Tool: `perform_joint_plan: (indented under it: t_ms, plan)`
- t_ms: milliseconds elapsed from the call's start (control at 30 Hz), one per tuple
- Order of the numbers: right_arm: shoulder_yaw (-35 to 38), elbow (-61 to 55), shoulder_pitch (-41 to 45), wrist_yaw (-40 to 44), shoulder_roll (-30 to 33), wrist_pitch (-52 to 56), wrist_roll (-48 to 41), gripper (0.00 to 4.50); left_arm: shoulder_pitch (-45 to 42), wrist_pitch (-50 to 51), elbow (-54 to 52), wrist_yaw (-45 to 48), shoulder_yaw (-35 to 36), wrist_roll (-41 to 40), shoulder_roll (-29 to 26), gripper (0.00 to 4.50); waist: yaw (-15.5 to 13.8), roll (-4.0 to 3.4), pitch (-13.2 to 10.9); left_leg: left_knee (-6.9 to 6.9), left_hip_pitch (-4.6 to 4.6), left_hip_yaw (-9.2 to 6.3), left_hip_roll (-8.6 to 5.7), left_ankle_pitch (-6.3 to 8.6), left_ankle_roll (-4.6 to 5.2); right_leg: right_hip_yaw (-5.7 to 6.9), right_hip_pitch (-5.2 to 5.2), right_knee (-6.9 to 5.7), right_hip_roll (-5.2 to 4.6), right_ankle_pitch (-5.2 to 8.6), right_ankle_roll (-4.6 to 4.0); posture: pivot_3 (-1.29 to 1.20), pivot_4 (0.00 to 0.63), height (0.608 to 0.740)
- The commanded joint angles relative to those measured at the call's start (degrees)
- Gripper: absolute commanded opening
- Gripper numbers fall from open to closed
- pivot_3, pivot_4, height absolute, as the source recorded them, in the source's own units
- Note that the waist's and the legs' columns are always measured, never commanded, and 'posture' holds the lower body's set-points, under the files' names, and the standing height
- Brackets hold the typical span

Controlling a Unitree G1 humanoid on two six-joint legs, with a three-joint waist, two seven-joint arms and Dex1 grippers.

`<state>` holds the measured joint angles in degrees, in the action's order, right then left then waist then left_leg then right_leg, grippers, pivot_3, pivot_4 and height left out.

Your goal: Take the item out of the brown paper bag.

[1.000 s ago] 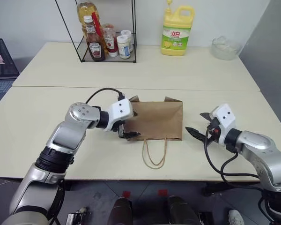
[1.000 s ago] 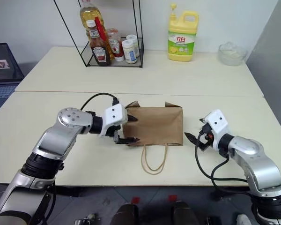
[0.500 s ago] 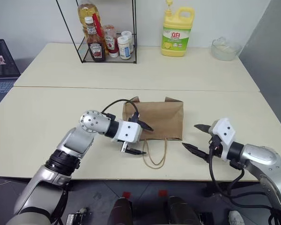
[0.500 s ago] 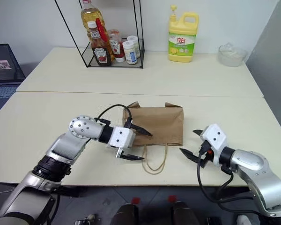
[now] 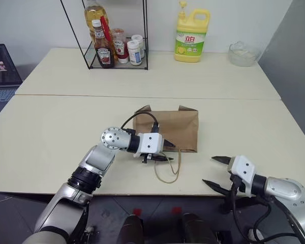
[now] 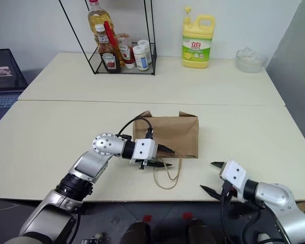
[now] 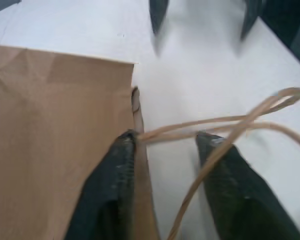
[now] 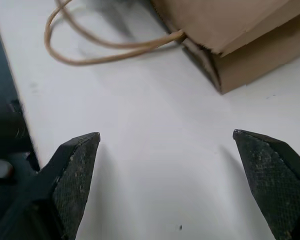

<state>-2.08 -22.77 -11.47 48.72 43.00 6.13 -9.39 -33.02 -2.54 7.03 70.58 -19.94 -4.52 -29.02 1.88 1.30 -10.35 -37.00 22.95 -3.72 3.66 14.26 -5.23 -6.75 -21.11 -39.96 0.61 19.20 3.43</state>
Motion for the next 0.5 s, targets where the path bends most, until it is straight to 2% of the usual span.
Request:
perform_joint_plan:
  t_ms: [33, 100, 133, 333, 500]
  plan:
    - [-1.90, 3.48, 1.03, 1.17, 0.90, -13.19, 5.40, 4.50, -0.65, 7.24, -3.17, -1.67, 3.36, -4.16, 0.66, 0.69, 0.00, 0.00, 0.00, -0.01, -0.01, 0.00, 0.00, 0.00, 0.00, 0.00, 0.00, 0.00, 0.00, 0.00, 0.00, 0.00, 0.150, 0.740]
    - [-3.63, 7.38, 2.73, 1.39, 1.41, -22.46, 9.17, 4.50, -1.38, 12.27, -3.80, -3.11, 4.81, -6.06, 1.38, 0.09, 0.02, 0.00, 0.00, -0.02, -0.02, 0.01, 0.00, 0.00, 0.00, -0.01, 0.01, -0.01, 0.00, 0.00, 0.01, 0.00, 0.150, 0.740]
    - [-4.49, 9.50, 3.74, 1.27, 1.54, -27.47, 10.94, 4.50, -1.85, 14.70, -3.90, -3.89, 5.48, -6.83, 1.70, 0.04, 0.02, 0.00, 0.00, -0.02, -0.05, 0.01, 0.00, 0.00, 0.00, -0.02, 0.03, -0.01, 0.01, 0.00, 0.01, 0.00, 0.150, 0.740]
    - [-8.36, 20.51, 11.38, -0.81, 0.39, -47.85, 16.51, 4.50, -4.27, 25.79, -4.72, -8.66, 8.63, -10.27, 3.41, 0.04, 0.04, 0.01, 0.00, -0.01, -0.08, 0.01, 0.01, 0.00, -0.01, -0.02, 0.06, -0.01, 0.02, 0.00, 0.00, 0.00, 0.150, 0.740]
    - [-12.70, 27.07, 19.59, -3.98, -3.31, -54.65, 22.91, 4.50, -5.73, 31.10, -5.31, -11.88, 10.60, -12.35, 4.73, 0.04, 0.14, 0.01, 0.00, -0.03, -0.13, 0.00, 0.02, -0.02, -0.02, -0.04, 0.07, -0.05, 0.03, -0.01, -0.01, 0.00, 0.150, 0.740]
